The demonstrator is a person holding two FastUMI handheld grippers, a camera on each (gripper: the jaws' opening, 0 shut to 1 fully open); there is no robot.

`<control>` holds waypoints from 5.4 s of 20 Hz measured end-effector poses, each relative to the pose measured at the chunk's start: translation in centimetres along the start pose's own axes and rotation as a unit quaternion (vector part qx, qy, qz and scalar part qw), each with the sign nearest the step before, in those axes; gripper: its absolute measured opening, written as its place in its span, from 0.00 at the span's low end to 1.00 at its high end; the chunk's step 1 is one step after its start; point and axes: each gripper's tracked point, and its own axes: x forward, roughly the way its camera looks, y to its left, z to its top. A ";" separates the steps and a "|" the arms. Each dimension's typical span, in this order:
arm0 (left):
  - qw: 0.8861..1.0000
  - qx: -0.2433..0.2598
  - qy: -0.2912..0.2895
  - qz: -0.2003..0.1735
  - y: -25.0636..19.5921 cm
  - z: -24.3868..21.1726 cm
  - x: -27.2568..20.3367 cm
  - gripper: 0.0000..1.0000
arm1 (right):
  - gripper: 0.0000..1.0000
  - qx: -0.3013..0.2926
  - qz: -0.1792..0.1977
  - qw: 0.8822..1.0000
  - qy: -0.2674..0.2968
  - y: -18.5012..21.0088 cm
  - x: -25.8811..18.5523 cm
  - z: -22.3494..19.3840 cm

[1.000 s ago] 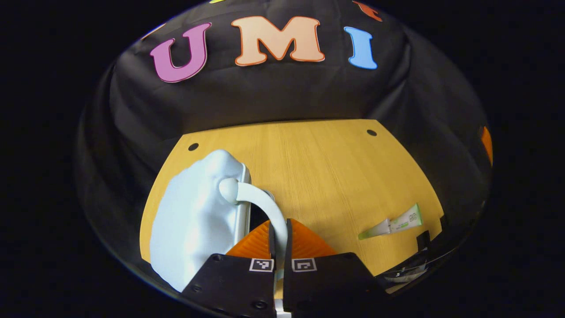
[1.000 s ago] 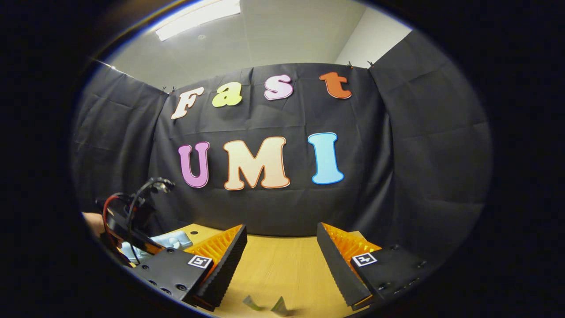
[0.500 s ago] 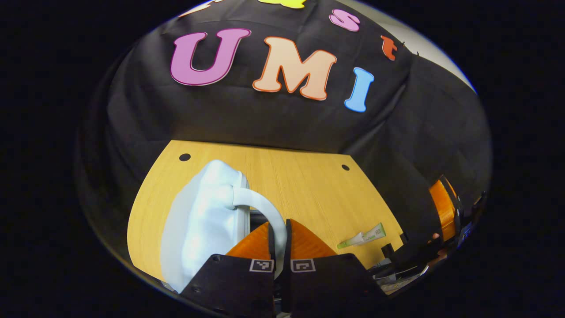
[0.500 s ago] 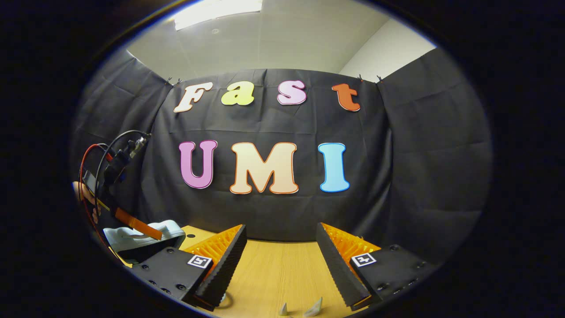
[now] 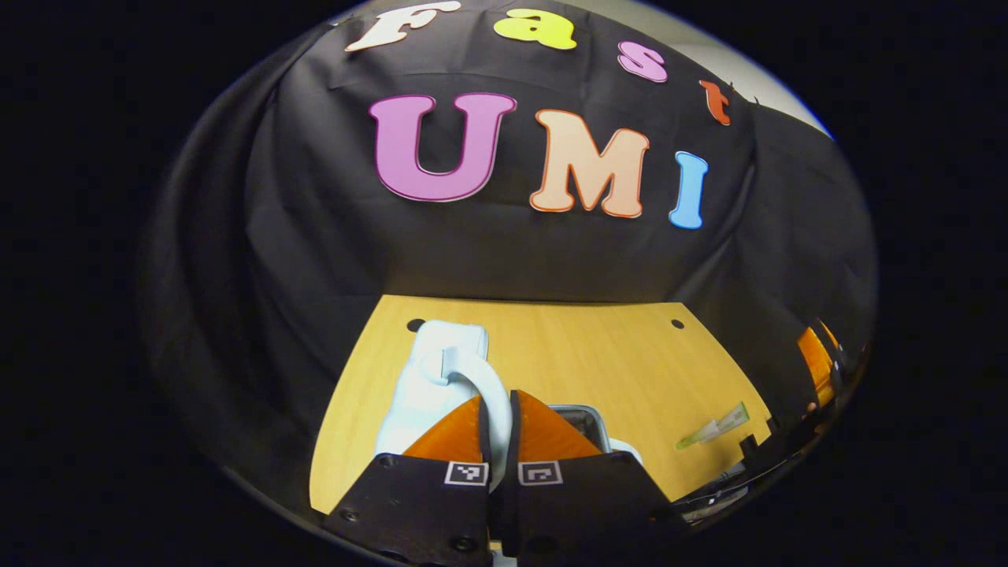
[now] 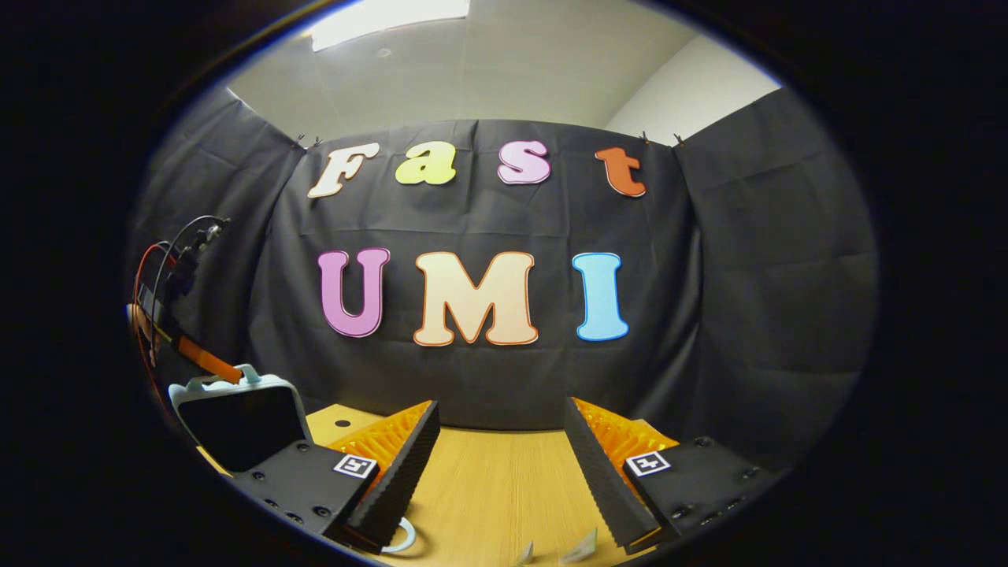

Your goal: First open the suitcase, pack the skin care products into it, and then close the suitcase.

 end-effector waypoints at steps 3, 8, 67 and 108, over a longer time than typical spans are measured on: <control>1.000 0.005 -0.013 0.024 4.6 0.0 0.0 0.00 | 1.00 -0.014 -0.006 1.000 -0.004 0.6 0.2 0.2; 0.998 -0.010 -0.026 0.065 11.2 -0.8 0.3 0.00 | 0.98 -0.026 -0.020 0.999 -0.020 1.0 -0.2 1.4; 0.961 0.043 -0.263 0.071 -26.4 1.9 -0.9 0.96 | 0.98 0.009 0.020 0.998 -0.055 -17.2 -0.6 3.2; 0.994 0.049 0.034 -0.091 -42.7 -21.5 12.7 0.12 | 0.99 -0.043 0.104 0.989 0.099 -17.4 -3.6 -13.0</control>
